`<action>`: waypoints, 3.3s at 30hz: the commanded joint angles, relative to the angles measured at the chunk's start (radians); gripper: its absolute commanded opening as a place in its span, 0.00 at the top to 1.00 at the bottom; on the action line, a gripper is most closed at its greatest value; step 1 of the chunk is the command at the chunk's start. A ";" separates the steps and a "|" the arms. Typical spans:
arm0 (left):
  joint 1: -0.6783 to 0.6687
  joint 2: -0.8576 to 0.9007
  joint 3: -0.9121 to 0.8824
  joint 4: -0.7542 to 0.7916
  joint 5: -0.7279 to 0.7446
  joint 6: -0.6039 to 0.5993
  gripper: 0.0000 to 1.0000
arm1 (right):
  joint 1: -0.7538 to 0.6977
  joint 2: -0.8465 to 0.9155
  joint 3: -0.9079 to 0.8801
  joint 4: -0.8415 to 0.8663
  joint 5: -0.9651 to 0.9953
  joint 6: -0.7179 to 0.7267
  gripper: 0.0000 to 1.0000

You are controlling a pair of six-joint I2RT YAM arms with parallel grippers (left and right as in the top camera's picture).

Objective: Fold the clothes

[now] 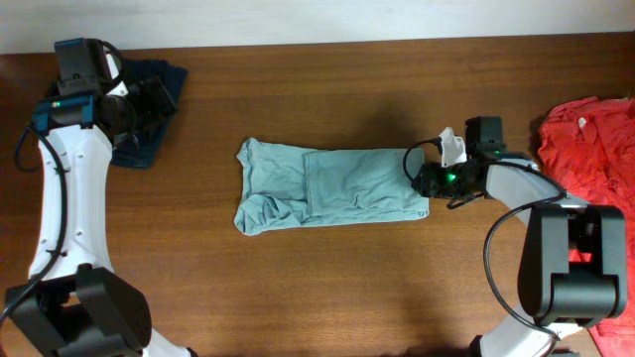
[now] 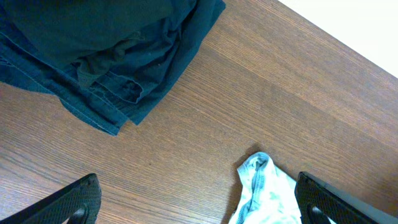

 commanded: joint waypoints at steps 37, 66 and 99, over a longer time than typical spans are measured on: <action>0.002 0.002 -0.001 0.001 -0.007 0.001 0.01 | -0.195 -0.001 0.137 -0.148 -0.016 -0.073 0.96; 0.002 0.002 -0.001 0.001 -0.007 0.001 0.01 | -0.232 -0.001 0.716 -0.695 0.095 -0.215 0.96; 0.002 0.002 -0.001 0.001 -0.007 0.001 0.01 | 0.411 0.136 0.494 -0.548 0.296 -0.137 0.95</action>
